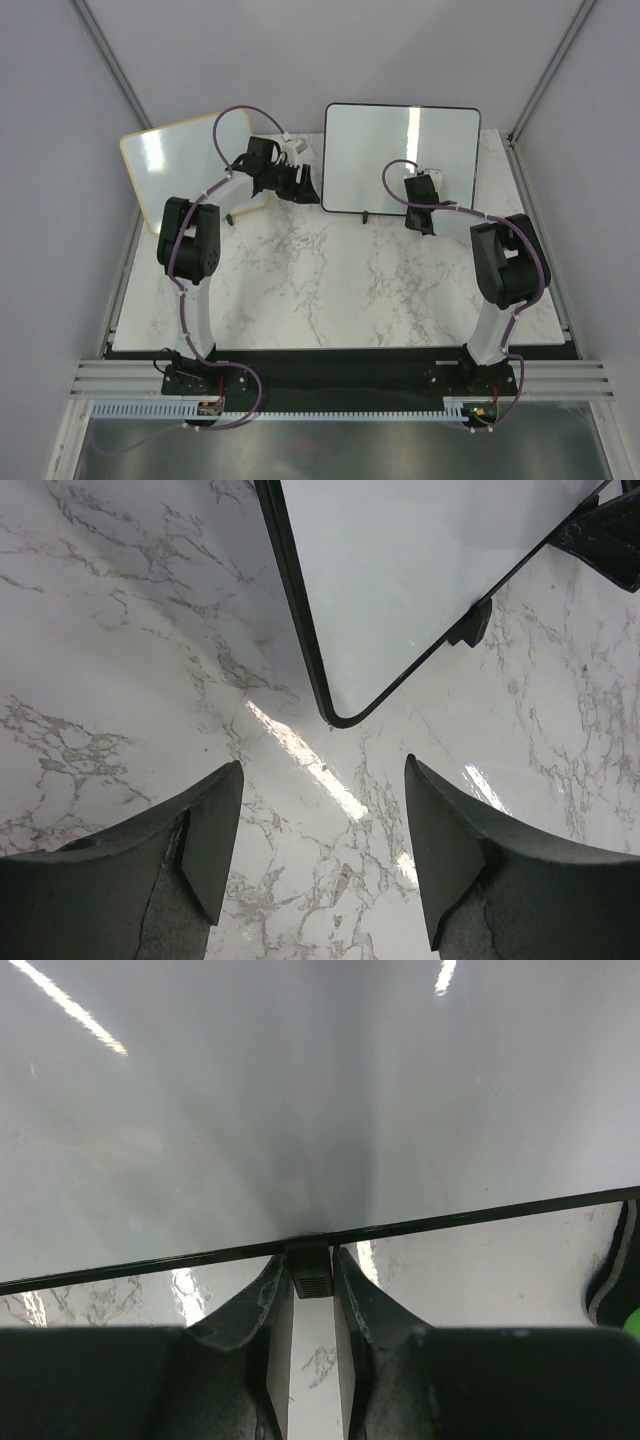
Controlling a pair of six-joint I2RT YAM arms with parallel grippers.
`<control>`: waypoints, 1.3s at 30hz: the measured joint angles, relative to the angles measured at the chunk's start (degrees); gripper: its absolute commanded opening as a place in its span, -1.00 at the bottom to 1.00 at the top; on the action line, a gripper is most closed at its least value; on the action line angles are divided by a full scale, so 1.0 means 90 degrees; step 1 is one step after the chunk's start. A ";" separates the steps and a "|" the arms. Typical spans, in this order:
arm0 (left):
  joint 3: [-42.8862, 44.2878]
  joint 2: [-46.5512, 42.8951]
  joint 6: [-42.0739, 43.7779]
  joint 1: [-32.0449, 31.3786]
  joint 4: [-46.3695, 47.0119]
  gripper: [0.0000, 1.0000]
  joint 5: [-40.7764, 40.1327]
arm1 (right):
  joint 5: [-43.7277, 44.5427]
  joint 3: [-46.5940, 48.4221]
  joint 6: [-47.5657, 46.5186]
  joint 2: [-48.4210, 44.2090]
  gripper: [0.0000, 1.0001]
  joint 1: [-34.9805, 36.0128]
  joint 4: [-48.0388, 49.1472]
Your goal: Erase the whiteboard
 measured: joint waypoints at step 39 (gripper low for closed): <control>-0.0206 -0.0202 0.0085 0.0000 -0.0100 0.44 0.0010 | -0.0279 -0.0420 0.0114 -0.0488 0.75 0.0041 -0.0287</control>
